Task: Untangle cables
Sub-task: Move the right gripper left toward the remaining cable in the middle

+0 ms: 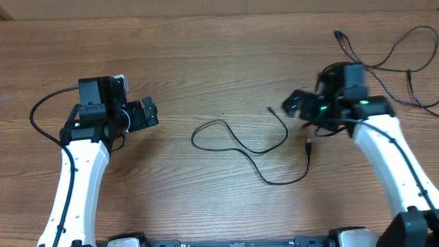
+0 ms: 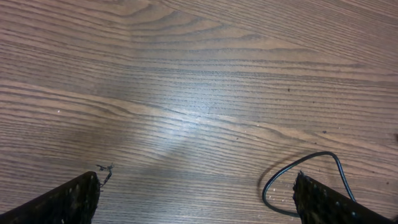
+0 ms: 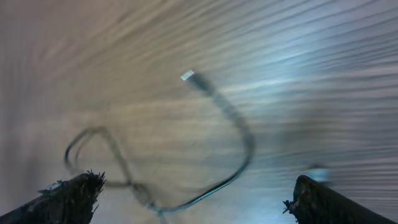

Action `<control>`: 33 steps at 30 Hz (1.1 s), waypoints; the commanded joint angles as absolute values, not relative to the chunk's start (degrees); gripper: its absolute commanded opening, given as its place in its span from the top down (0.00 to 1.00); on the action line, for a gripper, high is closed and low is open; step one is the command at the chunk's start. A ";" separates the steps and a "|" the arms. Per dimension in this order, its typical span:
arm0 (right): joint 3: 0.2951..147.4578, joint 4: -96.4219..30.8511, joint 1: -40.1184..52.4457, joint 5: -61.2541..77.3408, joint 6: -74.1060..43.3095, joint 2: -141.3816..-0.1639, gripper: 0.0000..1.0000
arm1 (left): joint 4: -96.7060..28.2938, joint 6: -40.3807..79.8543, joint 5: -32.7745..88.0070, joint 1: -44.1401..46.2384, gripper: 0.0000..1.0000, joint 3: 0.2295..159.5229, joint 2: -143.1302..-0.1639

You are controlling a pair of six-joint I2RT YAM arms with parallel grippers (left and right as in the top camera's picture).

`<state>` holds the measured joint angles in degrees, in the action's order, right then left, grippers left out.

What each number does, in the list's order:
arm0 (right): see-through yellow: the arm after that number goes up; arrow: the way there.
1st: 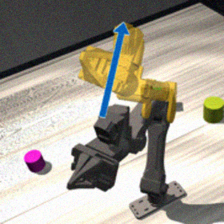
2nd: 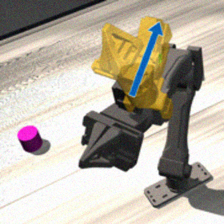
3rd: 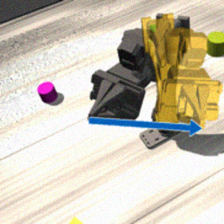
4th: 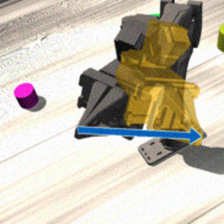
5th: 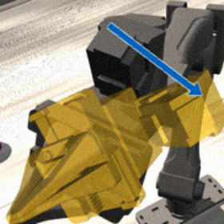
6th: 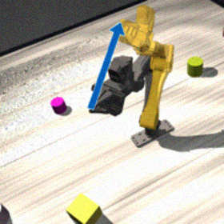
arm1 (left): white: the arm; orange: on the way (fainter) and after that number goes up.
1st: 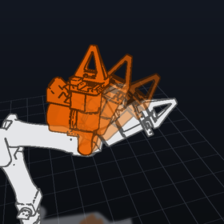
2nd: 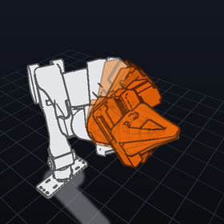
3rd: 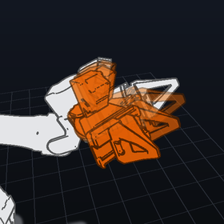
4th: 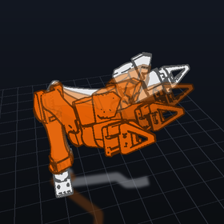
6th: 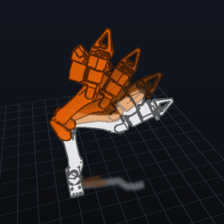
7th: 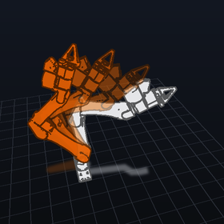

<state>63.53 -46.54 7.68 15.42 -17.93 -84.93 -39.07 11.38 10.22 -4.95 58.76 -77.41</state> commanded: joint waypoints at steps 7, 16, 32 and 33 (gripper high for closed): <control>63.59 -46.39 25.61 13.93 -18.17 -85.21 0.00 | -38.96 10.28 9.89 -4.84 0.00 58.98 -76.88; 63.57 -40.80 38.65 7.60 -25.43 -89.56 0.00 | -38.96 10.28 9.89 -4.84 0.00 58.98 -76.88; 63.33 -21.56 46.61 7.57 -31.53 -106.34 0.00 | -38.96 10.28 9.89 -4.84 0.01 58.98 -76.88; 63.33 -20.93 46.61 7.55 -31.53 -107.09 0.00 | -38.96 10.28 9.89 -4.84 0.00 58.98 -76.88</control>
